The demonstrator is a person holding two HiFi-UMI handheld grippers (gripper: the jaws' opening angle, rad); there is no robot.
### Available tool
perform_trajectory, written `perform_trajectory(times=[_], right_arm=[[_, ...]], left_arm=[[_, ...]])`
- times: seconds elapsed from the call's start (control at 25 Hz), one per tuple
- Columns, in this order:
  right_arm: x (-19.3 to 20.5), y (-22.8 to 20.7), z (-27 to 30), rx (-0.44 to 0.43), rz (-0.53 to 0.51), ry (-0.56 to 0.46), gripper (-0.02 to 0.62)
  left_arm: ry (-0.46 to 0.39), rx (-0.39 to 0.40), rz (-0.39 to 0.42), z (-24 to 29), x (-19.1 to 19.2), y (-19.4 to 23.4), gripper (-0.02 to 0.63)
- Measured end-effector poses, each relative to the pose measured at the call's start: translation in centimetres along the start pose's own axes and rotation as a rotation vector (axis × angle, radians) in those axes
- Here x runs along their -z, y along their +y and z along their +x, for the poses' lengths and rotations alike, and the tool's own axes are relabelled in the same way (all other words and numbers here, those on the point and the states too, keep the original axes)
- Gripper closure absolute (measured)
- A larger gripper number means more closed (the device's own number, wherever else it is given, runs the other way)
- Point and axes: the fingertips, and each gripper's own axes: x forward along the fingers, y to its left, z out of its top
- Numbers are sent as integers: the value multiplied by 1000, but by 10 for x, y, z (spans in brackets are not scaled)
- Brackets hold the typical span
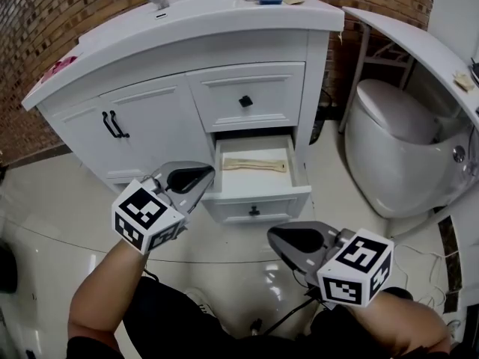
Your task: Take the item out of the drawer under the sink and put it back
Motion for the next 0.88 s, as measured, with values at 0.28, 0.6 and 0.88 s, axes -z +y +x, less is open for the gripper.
perform_trajectory(times=[0.28,0.6,0.88], right_arm=[[1,-1,2,-10,3,7,592],[2,-11,-2,6,20,6,592],[7,-11,1,-9,48,26,592]], left_arm=[[12,-12,106,50,4,32,600],[110,64,242,127,19,32,600],[265,163,355,185,66,26,600]])
